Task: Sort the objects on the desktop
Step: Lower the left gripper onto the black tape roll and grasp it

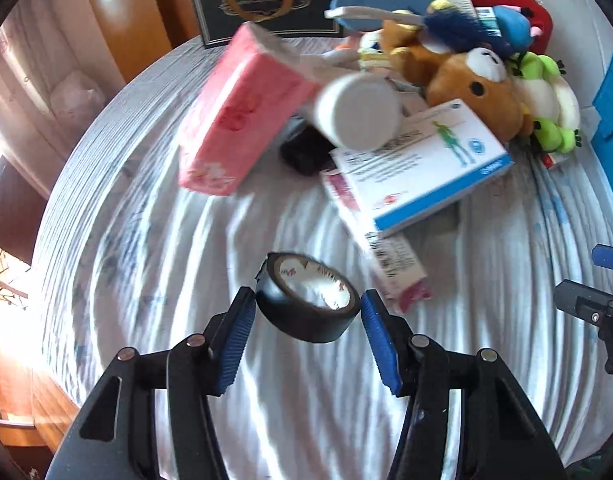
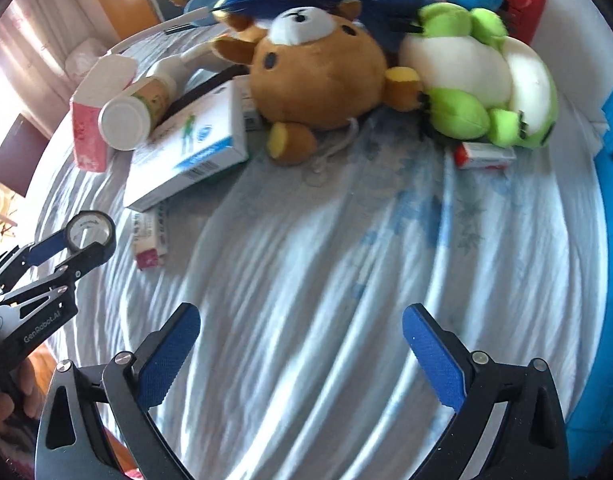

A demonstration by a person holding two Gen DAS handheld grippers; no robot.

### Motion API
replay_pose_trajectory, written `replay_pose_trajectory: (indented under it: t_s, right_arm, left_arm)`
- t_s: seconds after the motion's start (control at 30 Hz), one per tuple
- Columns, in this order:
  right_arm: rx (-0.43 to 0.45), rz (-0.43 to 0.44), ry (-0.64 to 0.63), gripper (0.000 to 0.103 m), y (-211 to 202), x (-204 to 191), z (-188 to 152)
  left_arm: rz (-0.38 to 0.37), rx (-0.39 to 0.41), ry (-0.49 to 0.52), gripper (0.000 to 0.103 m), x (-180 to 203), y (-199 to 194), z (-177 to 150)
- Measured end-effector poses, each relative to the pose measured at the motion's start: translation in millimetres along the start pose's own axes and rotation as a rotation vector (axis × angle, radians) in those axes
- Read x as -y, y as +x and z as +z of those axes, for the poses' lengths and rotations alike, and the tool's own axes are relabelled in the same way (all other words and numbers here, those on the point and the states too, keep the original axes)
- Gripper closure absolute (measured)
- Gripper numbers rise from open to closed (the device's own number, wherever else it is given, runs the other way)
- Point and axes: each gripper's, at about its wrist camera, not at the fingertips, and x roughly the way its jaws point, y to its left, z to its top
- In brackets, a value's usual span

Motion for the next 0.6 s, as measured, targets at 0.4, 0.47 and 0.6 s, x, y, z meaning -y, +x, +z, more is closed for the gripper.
replay_pose_trajectory:
  t_s: [0.4,0.47,0.6]
  right_arm:
    - [-0.04,0.065,-0.102,0.03,45,-90,29]
    - [-0.047,0.062,-0.103,0.031,54,-95,36]
    - [-0.047,0.045,-0.142,0.044,68,-112,41]
  left_arm:
    - [-0.058,-0.08,-0.004,0.041,-30,32,-9]
    - [-0.07,-0.079,-0.002,0.041,-29,32,-11]
    - [-0.082,-0.073,0.017,0.041,-29,31,-15]
